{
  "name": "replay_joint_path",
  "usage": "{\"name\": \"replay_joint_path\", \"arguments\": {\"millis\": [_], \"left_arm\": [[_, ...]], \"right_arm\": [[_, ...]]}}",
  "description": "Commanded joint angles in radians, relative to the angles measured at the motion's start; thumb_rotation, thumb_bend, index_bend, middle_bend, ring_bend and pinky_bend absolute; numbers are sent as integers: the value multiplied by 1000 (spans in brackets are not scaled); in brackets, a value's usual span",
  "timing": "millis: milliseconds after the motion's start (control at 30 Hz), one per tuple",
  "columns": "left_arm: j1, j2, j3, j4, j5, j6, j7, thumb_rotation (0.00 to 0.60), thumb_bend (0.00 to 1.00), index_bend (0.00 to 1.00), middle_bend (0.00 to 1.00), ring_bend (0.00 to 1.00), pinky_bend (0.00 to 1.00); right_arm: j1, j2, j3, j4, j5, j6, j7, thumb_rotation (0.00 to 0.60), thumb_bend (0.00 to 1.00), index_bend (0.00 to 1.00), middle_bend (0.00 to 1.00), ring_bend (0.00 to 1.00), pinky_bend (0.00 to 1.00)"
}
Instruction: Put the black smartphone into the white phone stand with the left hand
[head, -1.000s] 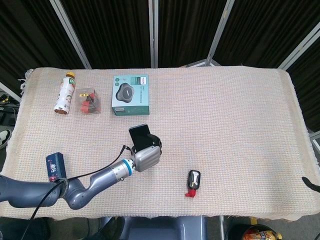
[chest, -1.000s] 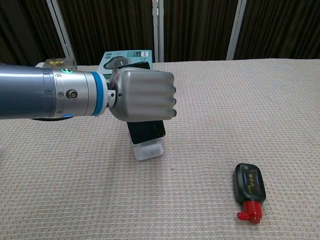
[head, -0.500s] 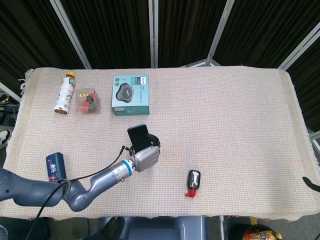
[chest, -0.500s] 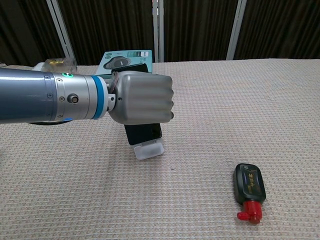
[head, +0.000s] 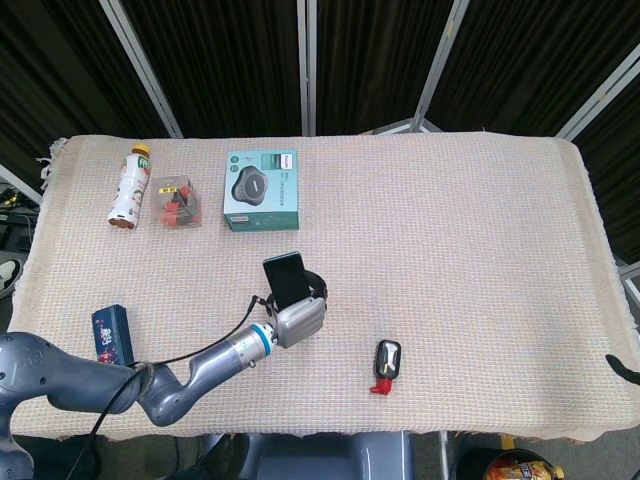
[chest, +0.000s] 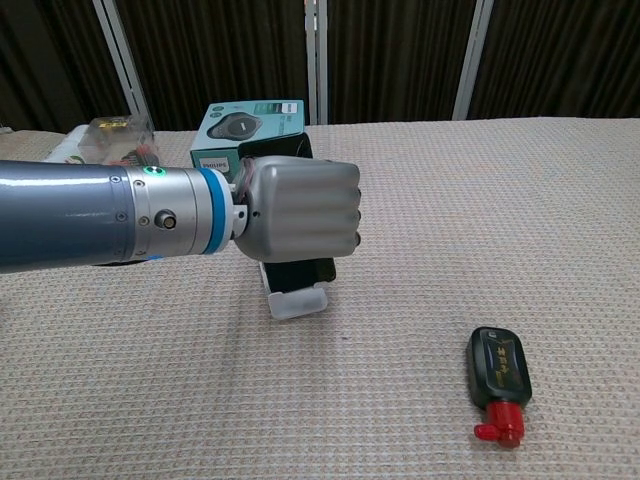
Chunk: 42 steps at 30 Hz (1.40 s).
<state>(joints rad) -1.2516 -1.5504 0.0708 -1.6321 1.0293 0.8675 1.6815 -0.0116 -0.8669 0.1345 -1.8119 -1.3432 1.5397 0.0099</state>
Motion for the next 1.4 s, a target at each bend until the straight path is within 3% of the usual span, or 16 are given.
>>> {"name": "replay_joint_path", "arguments": {"millis": [33, 133, 233, 533, 633, 933, 1167, 1400], "left_arm": [[-2, -4, 10, 6, 9, 14, -7, 600, 9, 281, 171, 248, 336], [-1, -4, 17, 6, 5, 33, -3, 600, 0, 97, 10, 64, 230], [-3, -2, 24, -2, 3, 48, 4, 600, 0, 7, 0, 0, 174], [-9, 28, 40, -32, 27, 69, -9, 600, 0, 0, 0, 0, 135], [8, 69, 25, -81, 61, 119, -61, 600, 0, 0, 0, 0, 110], [150, 255, -11, -208, 210, 319, -374, 600, 0, 0, 0, 0, 73], [288, 358, -17, -171, 239, 428, -632, 600, 0, 0, 0, 0, 40], [511, 383, -15, -88, 171, 539, -1053, 600, 0, 0, 0, 0, 0]], "right_arm": [[0, 0, 0, 0, 0, 0, 1, 600, 0, 0, 0, 0, 0], [-2, 1, 0, 0, -1, 2, 2, 600, 0, 0, 0, 0, 0], [-2, 2, 0, -1, -3, 4, 4, 600, 0, 0, 0, 0, 0], [-4, 5, -1, -4, -6, 7, 7, 600, 0, 0, 0, 0, 0], [-6, 7, -3, -7, -11, 9, 8, 600, 0, 0, 0, 0, 0], [-12, 11, -10, -17, -29, 19, 7, 600, 0, 0, 0, 0, 0], [-12, 8, -16, -24, -46, 23, -8, 600, 0, 0, 0, 0, 0], [-9, 3, -20, -34, -61, 25, -27, 600, 0, 0, 0, 0, 0]]}}
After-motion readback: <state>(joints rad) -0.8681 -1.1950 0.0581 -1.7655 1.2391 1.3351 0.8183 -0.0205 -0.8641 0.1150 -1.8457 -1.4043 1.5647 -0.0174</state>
